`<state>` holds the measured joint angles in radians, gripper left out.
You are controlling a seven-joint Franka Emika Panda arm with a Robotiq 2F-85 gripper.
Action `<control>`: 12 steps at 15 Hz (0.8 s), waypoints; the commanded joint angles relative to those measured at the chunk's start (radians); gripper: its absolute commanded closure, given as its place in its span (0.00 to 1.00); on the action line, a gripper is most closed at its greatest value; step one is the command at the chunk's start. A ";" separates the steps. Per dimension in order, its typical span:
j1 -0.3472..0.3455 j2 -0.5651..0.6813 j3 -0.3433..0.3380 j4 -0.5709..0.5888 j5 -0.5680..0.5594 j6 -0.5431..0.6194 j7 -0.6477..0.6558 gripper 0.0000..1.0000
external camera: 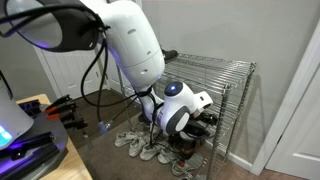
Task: Remove the pair of grey slippers from the top rack and put them on the second rack from the top
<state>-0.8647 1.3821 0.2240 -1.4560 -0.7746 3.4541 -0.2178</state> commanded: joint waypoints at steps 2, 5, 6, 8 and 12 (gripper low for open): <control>0.069 -0.104 -0.096 -0.076 0.065 -0.001 0.043 0.00; 0.131 -0.149 -0.167 -0.122 0.138 -0.003 0.053 0.00; 0.201 -0.190 -0.246 -0.191 0.211 -0.001 0.050 0.00; 0.318 -0.214 -0.355 -0.228 0.326 0.000 0.048 0.00; 0.511 -0.285 -0.497 -0.358 0.497 -0.003 0.052 0.00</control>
<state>-0.4796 1.1957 -0.1741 -1.6578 -0.3839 3.4540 -0.1877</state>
